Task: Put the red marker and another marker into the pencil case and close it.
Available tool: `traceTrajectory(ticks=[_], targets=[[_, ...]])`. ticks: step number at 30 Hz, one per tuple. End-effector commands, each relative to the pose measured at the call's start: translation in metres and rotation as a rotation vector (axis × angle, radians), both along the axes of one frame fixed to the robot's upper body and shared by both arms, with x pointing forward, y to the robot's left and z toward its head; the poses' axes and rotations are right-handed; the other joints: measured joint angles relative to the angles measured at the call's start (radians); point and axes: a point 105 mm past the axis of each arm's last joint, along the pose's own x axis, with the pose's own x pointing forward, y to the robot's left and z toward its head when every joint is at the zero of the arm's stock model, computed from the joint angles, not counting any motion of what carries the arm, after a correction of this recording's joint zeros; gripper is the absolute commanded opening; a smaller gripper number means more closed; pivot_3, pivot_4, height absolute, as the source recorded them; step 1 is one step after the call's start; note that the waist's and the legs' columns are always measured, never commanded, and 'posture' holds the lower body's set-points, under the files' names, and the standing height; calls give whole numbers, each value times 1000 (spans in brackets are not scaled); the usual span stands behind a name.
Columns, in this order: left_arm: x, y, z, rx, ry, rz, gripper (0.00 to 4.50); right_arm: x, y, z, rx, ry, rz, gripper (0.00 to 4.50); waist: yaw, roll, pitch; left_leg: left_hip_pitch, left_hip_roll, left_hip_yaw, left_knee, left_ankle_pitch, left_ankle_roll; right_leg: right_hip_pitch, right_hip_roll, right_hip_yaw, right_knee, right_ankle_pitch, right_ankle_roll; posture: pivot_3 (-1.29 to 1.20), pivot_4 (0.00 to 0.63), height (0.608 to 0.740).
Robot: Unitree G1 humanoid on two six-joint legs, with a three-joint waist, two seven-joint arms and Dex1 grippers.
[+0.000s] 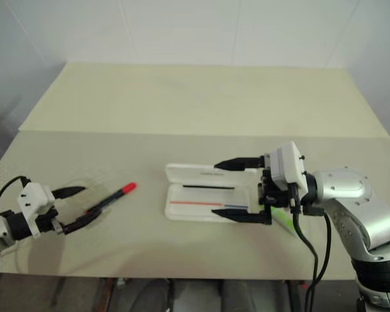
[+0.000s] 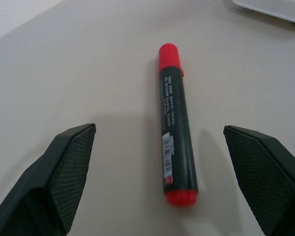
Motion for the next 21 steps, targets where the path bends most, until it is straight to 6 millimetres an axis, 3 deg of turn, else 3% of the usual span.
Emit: traceTrajectory(ticks=[1, 10, 14, 21], targets=[[2, 1, -5, -6, 11, 11, 4467, -5, 2, 9, 0, -50, 10, 4500, 0, 0, 0, 0, 0, 0, 0, 0, 0, 0, 0, 0, 0, 0, 0, 0, 150, 740], [2, 1, -34, -59, 118, 30, 4467, -3, 3, 15, 22, -74, -21, 4500, 2, 0, 0, 1, 1, 1, 1, 0, 0, 0, 1, 0, 2, 0, -1, 0, 150, 740], [2, -2, -35, -69, 135, 15, 3591, -2, 3, 16, 27, -85, -29, 4500, 3, 1, -1, 1, 1, 1, 1, 0, 0, 0, 1, 0, 3, 0, -1, 0, 150, 740], [6, -3, -34, -32, 124, 7, 1272, -1, 5, 19, 40, -98, -41, 4500, 3, 1, -1, 1, 1, 1, 1, 0, 0, 0, 1, 0, 3, 1, -2, 0, 150, 740]])
